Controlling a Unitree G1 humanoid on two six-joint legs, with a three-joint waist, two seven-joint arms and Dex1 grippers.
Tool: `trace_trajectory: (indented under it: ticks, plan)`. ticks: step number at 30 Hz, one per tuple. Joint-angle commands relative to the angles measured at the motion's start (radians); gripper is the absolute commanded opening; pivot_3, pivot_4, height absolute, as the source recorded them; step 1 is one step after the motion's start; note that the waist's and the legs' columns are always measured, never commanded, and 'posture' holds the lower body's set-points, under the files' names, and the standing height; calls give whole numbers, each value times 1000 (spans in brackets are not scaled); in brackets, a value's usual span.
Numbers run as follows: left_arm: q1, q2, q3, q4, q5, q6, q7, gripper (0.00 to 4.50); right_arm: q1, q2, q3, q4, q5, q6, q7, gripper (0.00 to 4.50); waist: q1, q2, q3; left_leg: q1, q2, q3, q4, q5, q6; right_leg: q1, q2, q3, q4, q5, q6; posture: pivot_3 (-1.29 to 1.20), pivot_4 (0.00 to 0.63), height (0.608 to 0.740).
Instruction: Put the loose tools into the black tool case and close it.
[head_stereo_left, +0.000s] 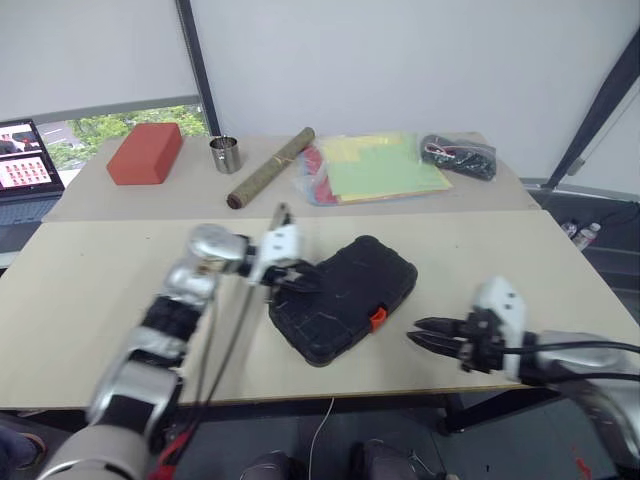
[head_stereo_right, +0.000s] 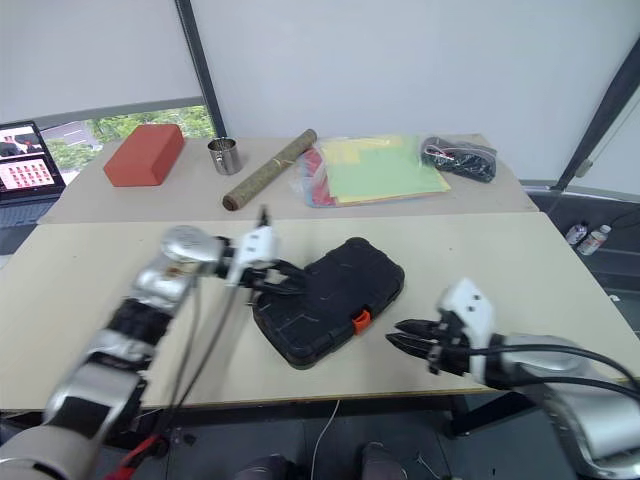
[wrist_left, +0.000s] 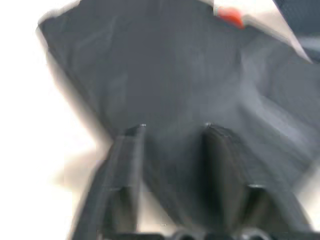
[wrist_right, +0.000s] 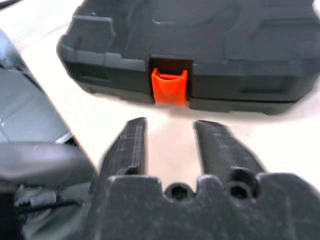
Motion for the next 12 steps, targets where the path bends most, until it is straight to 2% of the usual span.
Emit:
trace_trajectory:
  ticks: [1,3,5,9,12]
  plan:
    - [43,188,146,-169,-168,253,-87,3596,-36,-143,-199,120,88,-4,198,3218,8,-3,3,-1,0,0,0,0,0,0,0,0,0,0,1,0,150,736]
    - [140,326,187,-215,-235,268,-94,4368,-71,-233,-233,238,110,-2,299,4012,18,-3,4,-2,0,-1,1,0,0,0,-1,-1,-2,-1,2,0,150,736]
    - [210,402,227,-250,-276,278,-95,4500,-95,-283,-231,319,106,-21,355,4463,27,-2,5,0,-1,-2,1,-2,2,2,-4,-1,-4,-2,3,0,150,736]
    - [341,439,355,-316,-324,313,-63,4500,-143,-337,-152,430,61,-92,424,4463,43,-1,5,0,-5,-4,-1,-7,-5,1,-9,-3,-4,-4,5,0,150,736]
    - [389,405,379,-341,-320,286,0,4500,-167,-312,-91,427,34,-155,423,4463,42,-1,6,-4,-6,-4,0,-7,-5,-1,-10,-3,-4,-3,4,0,150,736]
